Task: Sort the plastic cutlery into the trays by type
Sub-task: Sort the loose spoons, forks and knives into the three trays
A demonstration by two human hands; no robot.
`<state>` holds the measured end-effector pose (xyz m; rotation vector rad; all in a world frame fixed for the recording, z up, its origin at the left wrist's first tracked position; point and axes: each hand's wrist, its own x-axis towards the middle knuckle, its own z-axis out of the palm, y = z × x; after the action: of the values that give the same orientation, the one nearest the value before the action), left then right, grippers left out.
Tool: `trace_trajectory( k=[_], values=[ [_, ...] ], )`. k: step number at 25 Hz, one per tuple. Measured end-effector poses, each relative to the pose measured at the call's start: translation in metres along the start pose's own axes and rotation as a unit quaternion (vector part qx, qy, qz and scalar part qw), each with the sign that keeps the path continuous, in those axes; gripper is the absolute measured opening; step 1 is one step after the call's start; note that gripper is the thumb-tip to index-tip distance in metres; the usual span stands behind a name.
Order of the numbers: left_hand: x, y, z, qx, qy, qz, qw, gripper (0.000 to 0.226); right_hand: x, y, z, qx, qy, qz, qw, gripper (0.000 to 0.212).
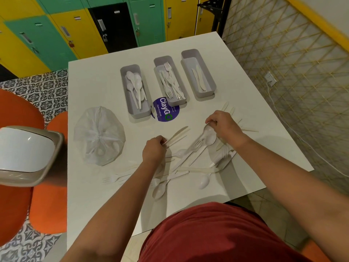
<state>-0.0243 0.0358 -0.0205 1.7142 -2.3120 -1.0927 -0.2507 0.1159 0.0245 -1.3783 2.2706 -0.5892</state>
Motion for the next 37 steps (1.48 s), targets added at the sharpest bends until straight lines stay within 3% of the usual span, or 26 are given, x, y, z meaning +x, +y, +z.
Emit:
trace_trajectory(
  k=[8, 14, 17, 24, 27, 33, 37],
  values=[
    [0.009, 0.017, -0.025, -0.19, 0.107, -0.045, 0.975, 0.019, 0.021, -0.008, -0.017, 0.151, 0.017, 0.144, 0.978, 0.017],
    [0.019, 0.016, -0.042, -0.255, 0.133, -0.1, 0.953, 0.021, 0.04, -0.035, 0.002, 0.217, -0.05, 0.255, 0.941, 0.018],
    [0.03, 0.009, -0.051, -0.296, 0.15, -0.12, 0.936, 0.022, 0.052, -0.058, 0.012, 0.216, -0.094, 0.25, 0.939, 0.027],
    [0.054, -0.001, -0.066, -0.359, 0.17, -0.155, 0.905, 0.022, 0.092, -0.109, 0.048, 0.255, -0.148, 0.205, 0.933, 0.012],
    [0.067, -0.006, -0.075, -0.367, 0.17, -0.167, 0.899, 0.022, 0.115, -0.133, 0.062, 0.253, -0.145, 0.201, 0.935, 0.004],
    [0.087, -0.012, -0.084, -0.362, 0.157, -0.179, 0.901, 0.027, 0.151, -0.161, 0.083, 0.266, -0.104, 0.177, 0.942, 0.007],
    [0.092, -0.011, -0.088, -0.342, 0.16, -0.178, 0.909, 0.024, 0.149, -0.163, 0.094, 0.253, -0.202, 0.137, 0.936, 0.025]
  ],
)
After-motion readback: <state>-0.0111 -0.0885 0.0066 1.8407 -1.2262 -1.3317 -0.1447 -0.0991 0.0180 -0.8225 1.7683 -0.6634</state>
